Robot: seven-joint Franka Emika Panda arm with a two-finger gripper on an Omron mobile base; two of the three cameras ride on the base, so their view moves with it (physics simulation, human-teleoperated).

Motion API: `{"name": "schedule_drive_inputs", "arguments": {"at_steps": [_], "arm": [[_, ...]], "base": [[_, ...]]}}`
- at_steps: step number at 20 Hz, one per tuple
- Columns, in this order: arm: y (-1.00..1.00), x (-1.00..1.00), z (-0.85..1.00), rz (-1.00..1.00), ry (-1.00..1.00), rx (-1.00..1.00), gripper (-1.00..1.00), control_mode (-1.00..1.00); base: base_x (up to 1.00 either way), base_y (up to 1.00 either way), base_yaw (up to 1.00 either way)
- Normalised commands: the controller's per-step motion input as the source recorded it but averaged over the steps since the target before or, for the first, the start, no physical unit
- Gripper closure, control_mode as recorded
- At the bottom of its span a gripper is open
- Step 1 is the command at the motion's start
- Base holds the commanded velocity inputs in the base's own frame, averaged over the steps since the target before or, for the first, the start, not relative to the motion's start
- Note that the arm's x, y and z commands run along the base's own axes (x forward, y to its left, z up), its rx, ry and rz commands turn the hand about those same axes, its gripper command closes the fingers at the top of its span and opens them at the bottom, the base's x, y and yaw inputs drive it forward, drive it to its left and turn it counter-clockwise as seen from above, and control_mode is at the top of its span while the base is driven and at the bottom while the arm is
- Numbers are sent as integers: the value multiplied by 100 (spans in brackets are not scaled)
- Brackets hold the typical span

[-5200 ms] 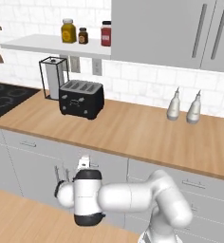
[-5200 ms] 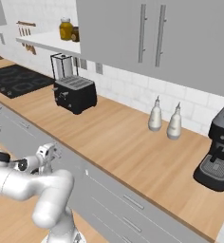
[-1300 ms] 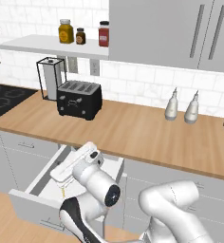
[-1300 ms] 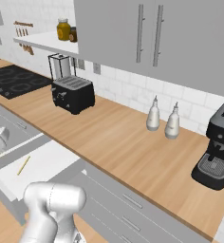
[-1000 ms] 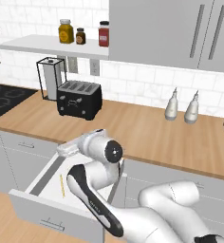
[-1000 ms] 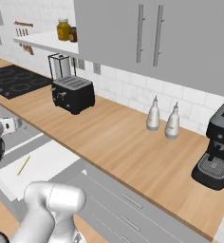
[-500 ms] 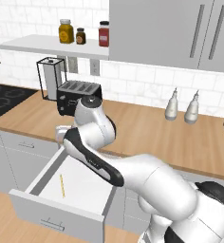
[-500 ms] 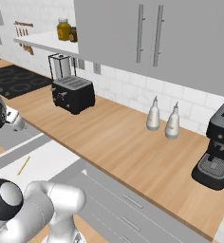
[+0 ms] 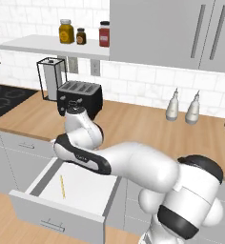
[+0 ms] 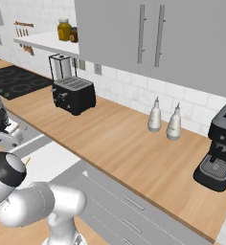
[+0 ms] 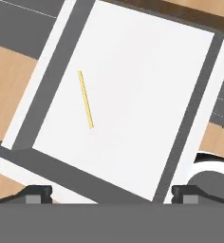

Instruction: Take a straw from the drawer in front and place it inside the glass cup on the dining counter.

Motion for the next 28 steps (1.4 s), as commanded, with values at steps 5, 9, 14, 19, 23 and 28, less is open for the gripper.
{"name": "schedule_drive_inputs", "arguments": {"at_steps": [5,9,14,19,23,28], "arm": [[16,2,-56,15,-1,-9,-100,-100],[12,32,-30,17,5,-5,-100,-100],[24,59,-29,6,17,0,-100,-100],[35,48,-30,0,7,0,-100,-100],[50,16,-20,-2,0,-10,-100,-100],[27,1,-37,-1,0,-16,-100,-100]], "base": [[0,0,0],[0,0,0],[0,0,0],[0,0,0],[0,0,0],[0,0,0]]}}
